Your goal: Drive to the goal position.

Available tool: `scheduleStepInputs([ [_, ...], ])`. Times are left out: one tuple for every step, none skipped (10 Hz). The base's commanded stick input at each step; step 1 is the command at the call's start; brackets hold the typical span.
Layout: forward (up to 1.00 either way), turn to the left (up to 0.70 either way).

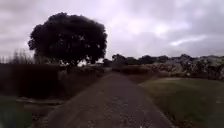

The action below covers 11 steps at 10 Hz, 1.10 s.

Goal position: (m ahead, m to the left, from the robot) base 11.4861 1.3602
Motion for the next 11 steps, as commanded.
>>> scheduleStepInputs([
  [0.50,0.00],
  [0.50,0.00],
  [0.50,0.00],
  [0.50,0.00],
  [0.50,0.00],
  [0.50,0.00],
  [0.50,0.00],
  [0.50,0.00],
  [0.50,0.00],
  [0.50,0.00],
  [0.50,0.00],
])
